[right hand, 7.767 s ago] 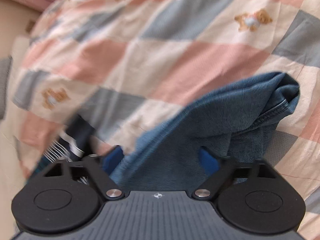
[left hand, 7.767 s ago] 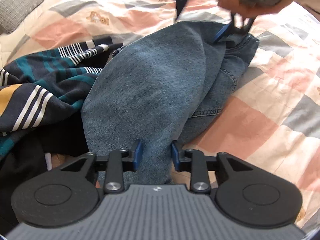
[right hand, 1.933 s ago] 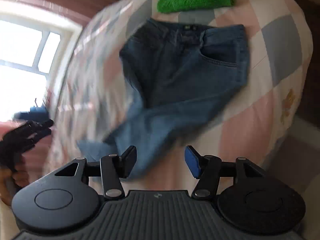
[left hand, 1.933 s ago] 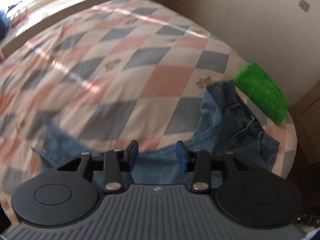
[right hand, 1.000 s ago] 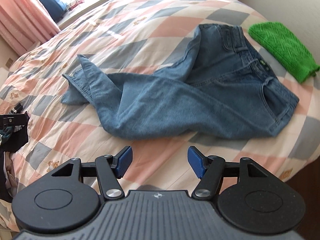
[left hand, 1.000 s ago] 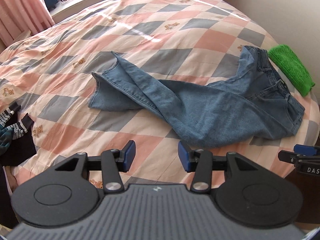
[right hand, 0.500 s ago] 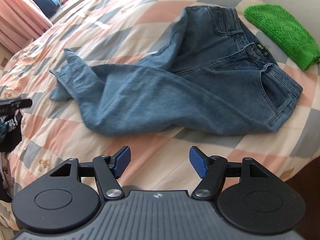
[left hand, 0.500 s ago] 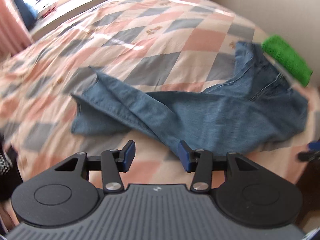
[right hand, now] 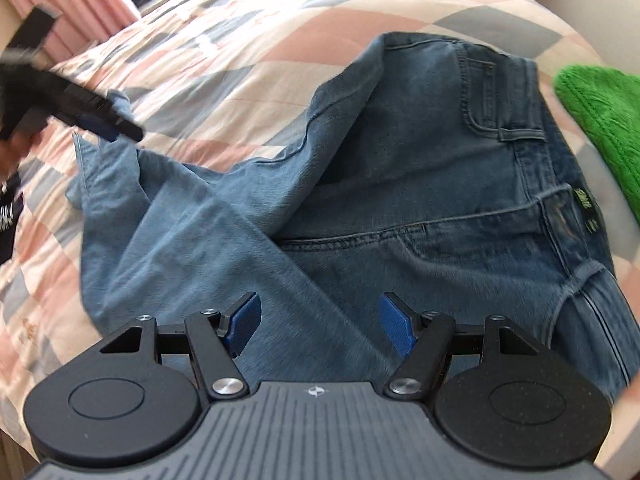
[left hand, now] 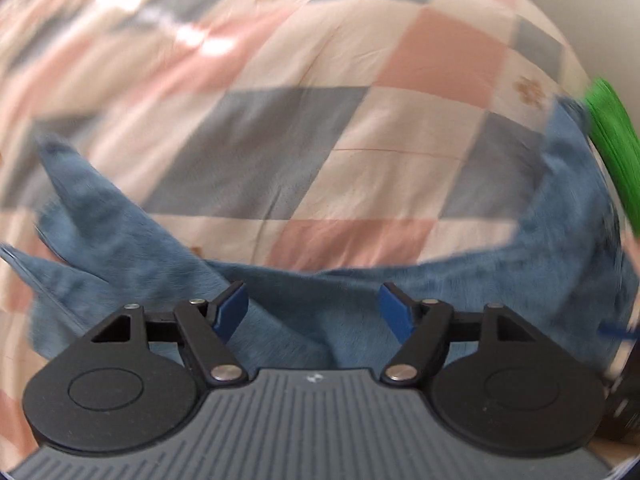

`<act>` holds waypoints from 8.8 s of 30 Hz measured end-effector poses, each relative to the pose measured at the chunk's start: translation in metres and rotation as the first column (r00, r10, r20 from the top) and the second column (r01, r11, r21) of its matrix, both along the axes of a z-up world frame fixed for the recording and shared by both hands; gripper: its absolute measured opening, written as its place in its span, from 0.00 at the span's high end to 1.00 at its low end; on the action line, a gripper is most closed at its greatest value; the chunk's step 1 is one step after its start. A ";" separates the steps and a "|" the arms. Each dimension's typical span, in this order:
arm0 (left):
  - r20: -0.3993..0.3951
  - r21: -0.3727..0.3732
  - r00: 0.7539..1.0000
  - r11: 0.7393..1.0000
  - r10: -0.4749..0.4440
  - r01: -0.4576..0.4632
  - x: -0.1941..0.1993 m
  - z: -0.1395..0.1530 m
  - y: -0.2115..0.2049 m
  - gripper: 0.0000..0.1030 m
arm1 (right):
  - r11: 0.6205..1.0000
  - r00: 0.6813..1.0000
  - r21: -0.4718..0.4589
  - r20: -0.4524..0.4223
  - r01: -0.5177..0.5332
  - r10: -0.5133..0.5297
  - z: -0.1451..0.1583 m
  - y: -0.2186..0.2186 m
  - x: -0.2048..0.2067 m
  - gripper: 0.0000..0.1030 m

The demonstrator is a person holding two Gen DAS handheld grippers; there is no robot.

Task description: Fold clothes

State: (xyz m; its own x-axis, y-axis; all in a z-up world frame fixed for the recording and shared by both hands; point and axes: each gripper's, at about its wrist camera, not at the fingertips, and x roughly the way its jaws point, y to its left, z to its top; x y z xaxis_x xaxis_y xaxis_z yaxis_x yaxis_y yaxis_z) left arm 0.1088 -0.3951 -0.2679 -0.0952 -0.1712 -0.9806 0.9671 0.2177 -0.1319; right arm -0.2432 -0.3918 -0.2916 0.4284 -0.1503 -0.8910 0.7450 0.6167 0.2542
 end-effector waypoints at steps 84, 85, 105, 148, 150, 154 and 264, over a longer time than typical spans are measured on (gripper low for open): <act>-0.127 0.009 0.127 0.129 0.984 -0.992 0.123 -0.041 0.659 0.71 | 0.582 0.724 0.531 -0.089 0.616 -0.685 -0.060 0.157 -0.097 0.62; -0.140 -0.004 0.128 0.128 0.982 -0.992 0.121 -0.040 0.657 0.58 | 0.577 0.711 0.517 -0.091 0.632 -0.697 -0.057 0.156 -0.100 0.61; 0.013 -0.261 0.785 0.760 0.620 -0.596 0.060 0.033 0.383 0.66 | 0.945 0.972 -0.251 -0.155 -0.209 0.174 0.047 0.107 0.030 0.50; 0.038 -0.230 0.538 0.532 0.842 -0.815 0.137 0.000 0.401 0.86 | 0.985 0.988 -0.082 -0.036 -0.154 0.152 0.043 -0.047 0.099 0.33; 0.137 -0.146 0.517 0.533 0.845 -0.833 0.134 -0.016 0.422 0.89 | 0.978 0.981 -0.078 -0.048 -0.191 0.188 0.039 -0.043 0.108 0.33; 0.170 -0.202 0.505 0.531 0.846 -0.823 0.152 -0.014 0.409 0.59 | 0.970 0.971 -0.058 -0.064 -0.236 0.232 0.036 -0.038 0.127 0.33; 0.205 -0.229 0.846 0.865 0.492 -0.447 -0.305 0.147 0.416 0.30 | 0.995 0.995 -0.023 0.007 0.099 -0.099 0.124 0.164 -0.165 0.17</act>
